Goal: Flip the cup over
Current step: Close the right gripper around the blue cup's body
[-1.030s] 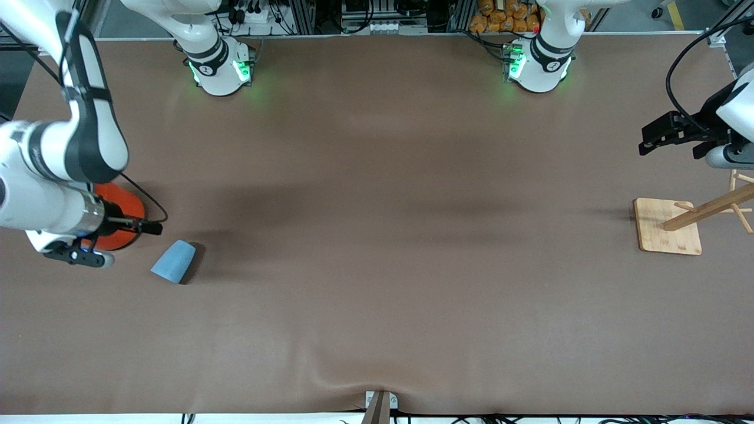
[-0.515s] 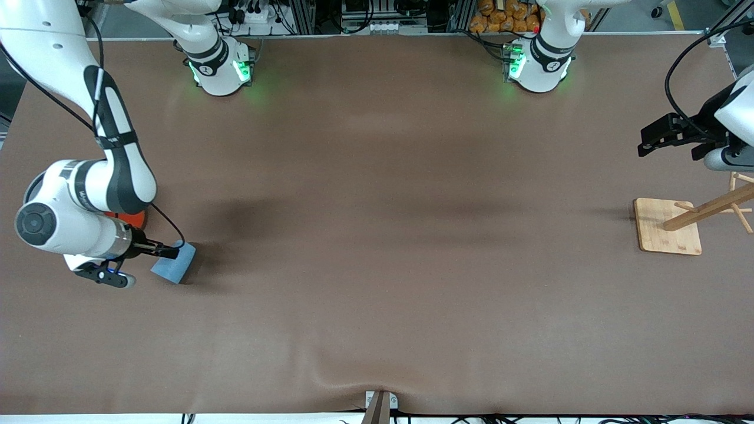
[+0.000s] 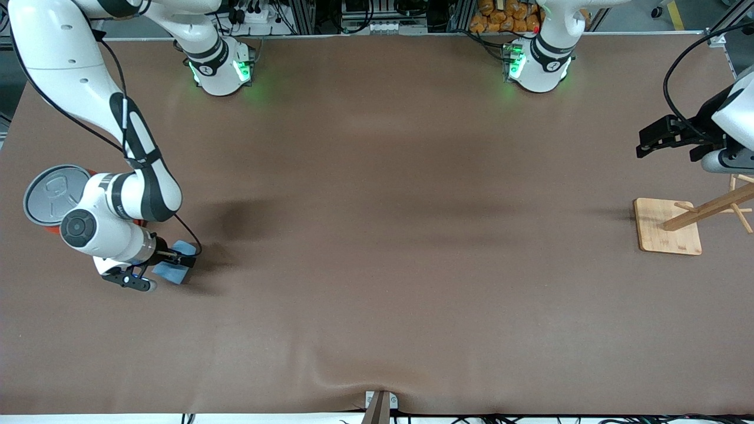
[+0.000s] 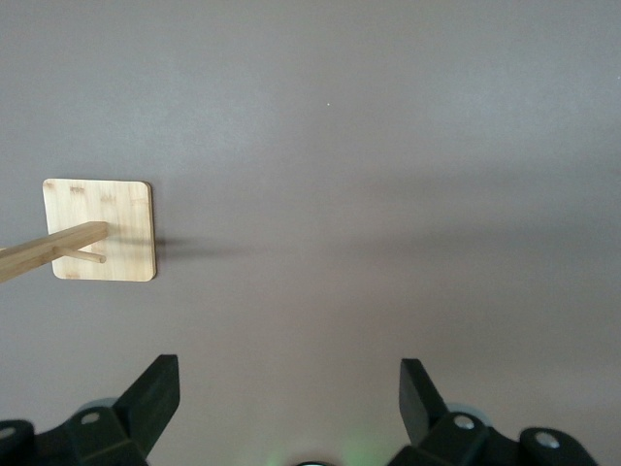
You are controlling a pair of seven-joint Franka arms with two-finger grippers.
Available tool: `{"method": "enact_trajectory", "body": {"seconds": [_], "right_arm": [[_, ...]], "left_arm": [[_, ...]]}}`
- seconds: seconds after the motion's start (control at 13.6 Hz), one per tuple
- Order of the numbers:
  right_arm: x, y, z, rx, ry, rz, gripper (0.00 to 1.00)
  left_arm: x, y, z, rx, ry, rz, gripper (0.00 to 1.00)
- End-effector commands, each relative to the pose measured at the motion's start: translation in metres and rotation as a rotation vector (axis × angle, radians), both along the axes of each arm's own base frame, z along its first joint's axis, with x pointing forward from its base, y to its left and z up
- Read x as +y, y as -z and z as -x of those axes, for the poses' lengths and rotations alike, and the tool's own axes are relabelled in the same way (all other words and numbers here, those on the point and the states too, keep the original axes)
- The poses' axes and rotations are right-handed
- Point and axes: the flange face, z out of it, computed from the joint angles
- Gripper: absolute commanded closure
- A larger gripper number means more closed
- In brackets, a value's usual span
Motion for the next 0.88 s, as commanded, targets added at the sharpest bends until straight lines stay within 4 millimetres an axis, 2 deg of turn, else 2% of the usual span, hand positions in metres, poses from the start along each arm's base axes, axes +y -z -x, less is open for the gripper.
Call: {"method": "enact_trajectory", "body": {"seconds": [0.0,0.22,0.29,0.37,0.44,0.59,0.66,0.81], "right_arm": [[-0.005,0.004,-0.002,-0.030,0.015,0.005,0.06],[-0.007,0.006,-0.003,-0.034,0.009,0.007,0.55],[-0.006,0.002,-0.003,-0.034,-0.003,0.006,0.63],[-0.005,-0.005,-0.003,-0.037,-0.024,0.007,0.66],[-0.003,-0.022,-0.006,-0.058,-0.088,0.006,0.66],[0.003,-0.043,-0.008,-0.062,-0.259,0.001,0.67],[0.015,-0.052,-0.009,-0.075,-0.354,0.001,0.67],[0.067,-0.071,-0.008,-0.088,-0.556,-0.001,0.67]], "left_arm": [[0.000,-0.003,-0.002,-0.001,-0.014,0.002,0.00],[0.000,-0.003,-0.002,0.000,-0.007,0.003,0.00],[0.002,-0.001,-0.002,0.004,-0.014,0.002,0.00],[0.002,-0.001,-0.002,0.004,-0.013,0.003,0.00],[0.001,0.000,-0.003,0.005,-0.013,0.002,0.00],[0.001,0.003,-0.003,0.013,-0.014,0.002,0.00],[0.001,0.005,-0.004,0.016,-0.014,0.002,0.00],[0.002,0.008,-0.005,0.022,-0.013,0.004,0.00]]}}
